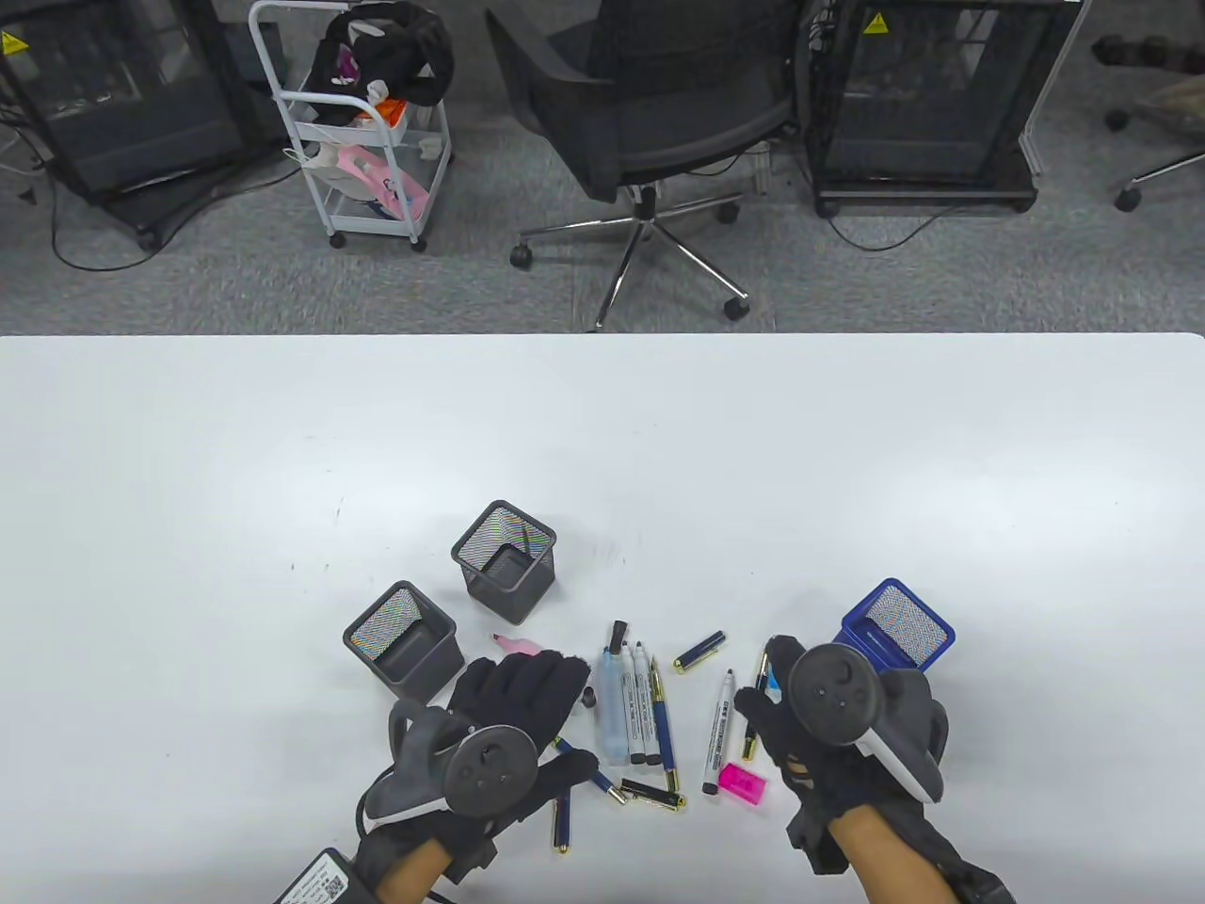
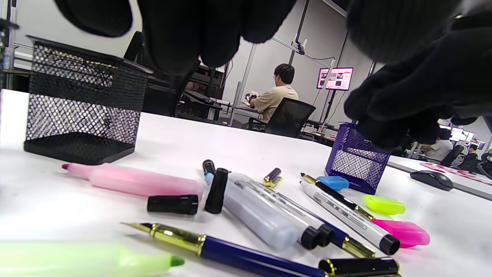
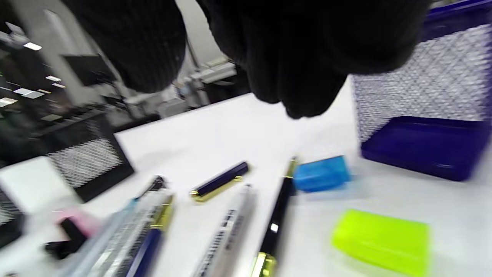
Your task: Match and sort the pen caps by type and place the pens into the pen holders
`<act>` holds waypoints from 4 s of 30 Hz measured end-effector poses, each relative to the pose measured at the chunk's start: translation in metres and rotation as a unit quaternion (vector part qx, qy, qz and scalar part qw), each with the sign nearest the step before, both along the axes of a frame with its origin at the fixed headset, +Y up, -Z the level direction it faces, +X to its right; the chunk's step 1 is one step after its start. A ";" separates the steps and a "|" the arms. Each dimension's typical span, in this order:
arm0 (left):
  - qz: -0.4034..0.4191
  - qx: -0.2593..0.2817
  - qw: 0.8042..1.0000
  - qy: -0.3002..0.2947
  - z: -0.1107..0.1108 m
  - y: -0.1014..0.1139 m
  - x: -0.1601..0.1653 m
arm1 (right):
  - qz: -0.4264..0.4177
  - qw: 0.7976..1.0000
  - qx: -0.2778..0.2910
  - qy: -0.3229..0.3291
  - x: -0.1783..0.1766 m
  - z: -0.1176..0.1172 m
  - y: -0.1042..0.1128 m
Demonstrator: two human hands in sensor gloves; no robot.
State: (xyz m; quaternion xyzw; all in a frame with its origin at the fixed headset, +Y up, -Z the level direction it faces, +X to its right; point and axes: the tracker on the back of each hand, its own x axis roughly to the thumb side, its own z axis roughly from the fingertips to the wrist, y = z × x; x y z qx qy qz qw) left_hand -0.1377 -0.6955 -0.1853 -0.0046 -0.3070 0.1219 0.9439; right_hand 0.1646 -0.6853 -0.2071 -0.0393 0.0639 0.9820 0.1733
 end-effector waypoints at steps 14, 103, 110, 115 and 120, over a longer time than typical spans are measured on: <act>0.009 0.007 1.000 0.004 0.001 0.004 -0.006 | 0.163 0.977 -0.114 -0.069 -0.044 -0.035 -0.050; 0.264 -0.135 0.947 0.124 -0.020 0.005 -0.058 | 0.237 0.897 0.016 0.373 -0.144 0.040 -0.054; 0.266 -0.140 0.946 0.125 -0.021 0.004 -0.060 | 0.256 0.892 0.032 0.372 -0.148 0.042 -0.059; 0.261 -0.139 0.947 0.123 -0.021 0.004 -0.059 | 0.274 0.886 0.044 0.371 -0.151 0.043 -0.061; 0.257 -0.139 0.949 0.121 -0.021 0.003 -0.058 | 0.279 0.885 0.046 0.371 -0.153 0.044 -0.063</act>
